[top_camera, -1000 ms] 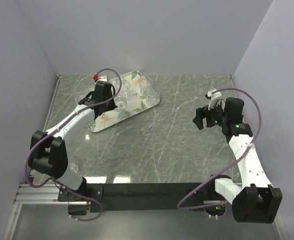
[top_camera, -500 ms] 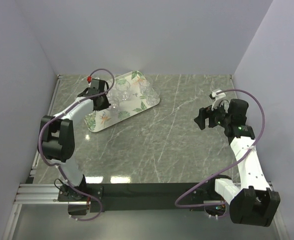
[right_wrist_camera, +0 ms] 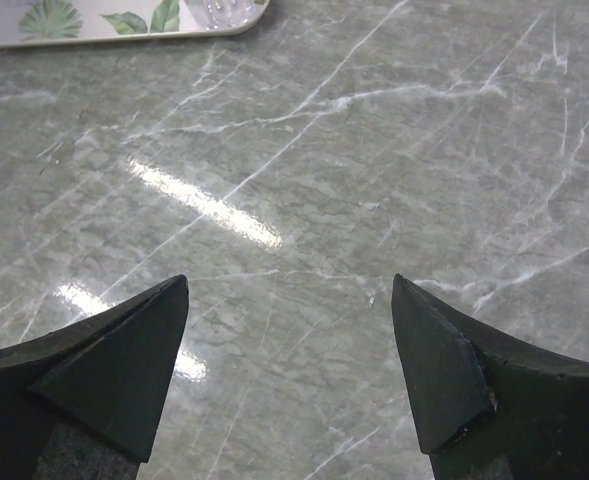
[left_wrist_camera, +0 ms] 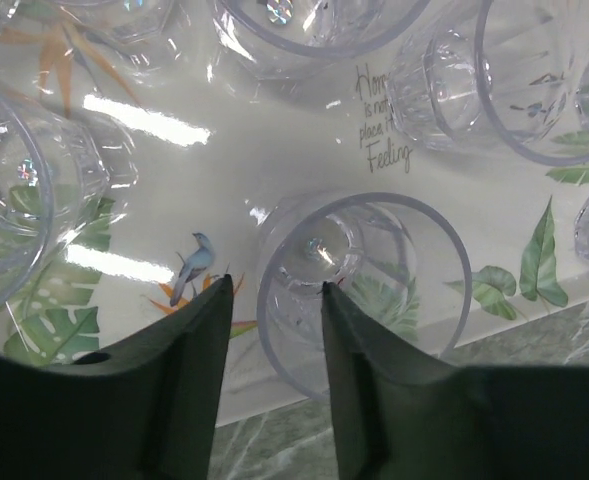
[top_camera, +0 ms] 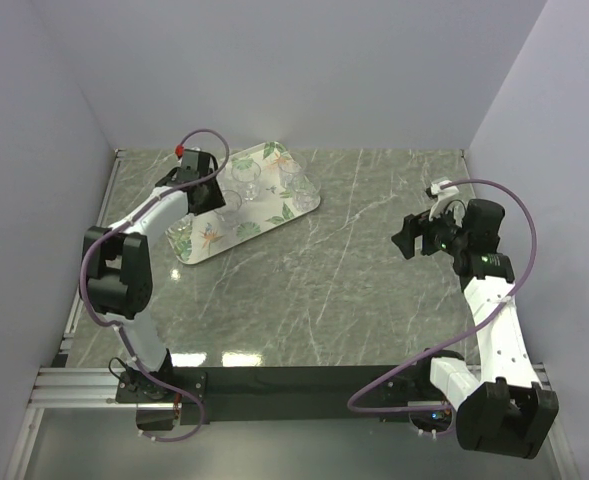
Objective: Place the glasses into the tray
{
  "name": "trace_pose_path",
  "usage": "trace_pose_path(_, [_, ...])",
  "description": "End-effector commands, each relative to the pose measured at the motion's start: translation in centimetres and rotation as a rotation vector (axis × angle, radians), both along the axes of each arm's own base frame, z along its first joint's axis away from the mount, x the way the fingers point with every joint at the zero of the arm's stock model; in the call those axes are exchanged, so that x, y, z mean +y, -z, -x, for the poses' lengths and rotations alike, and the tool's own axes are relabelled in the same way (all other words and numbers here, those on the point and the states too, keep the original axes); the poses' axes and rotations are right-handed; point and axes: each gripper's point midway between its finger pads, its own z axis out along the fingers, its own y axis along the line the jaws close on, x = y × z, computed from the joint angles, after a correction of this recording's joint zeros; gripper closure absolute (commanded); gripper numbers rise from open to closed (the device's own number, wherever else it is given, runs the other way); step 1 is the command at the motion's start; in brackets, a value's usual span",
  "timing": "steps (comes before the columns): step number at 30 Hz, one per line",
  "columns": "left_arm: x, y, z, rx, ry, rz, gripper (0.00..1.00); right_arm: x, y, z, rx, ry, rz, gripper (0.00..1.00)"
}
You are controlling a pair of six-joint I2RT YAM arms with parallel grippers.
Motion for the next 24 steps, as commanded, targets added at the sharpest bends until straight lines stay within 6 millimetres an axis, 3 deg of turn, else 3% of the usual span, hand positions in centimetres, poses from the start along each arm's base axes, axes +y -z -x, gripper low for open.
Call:
trace_pose_path(1, [0.0, -2.7, -1.0, -0.05, -0.009, 0.021, 0.52, 0.0, -1.1, 0.1, -0.042, -0.003, -0.013, 0.12])
trace_pose_path(8, [0.3, -7.6, -0.4, -0.147, 0.004, 0.021, 0.3, -0.3, -1.3, 0.1, -0.049, 0.009, -0.013, 0.12])
trace_pose_path(15, [-0.2, -11.8, 1.5, -0.246, 0.064, 0.058, 0.16, -0.6, -1.5, 0.1, -0.061, 0.024, -0.012, 0.12])
trace_pose_path(18, [-0.1, -13.7, 2.6, -0.303, 0.078, 0.063, 0.02, -0.7, -1.5, 0.1, -0.06, 0.027, -0.013, 0.12])
trace_pose_path(24, [0.7, -16.5, 4.9, -0.388, 0.087, 0.051, 0.0, -0.9, -1.8, 0.2, -0.069, 0.032, -0.013, 0.12])
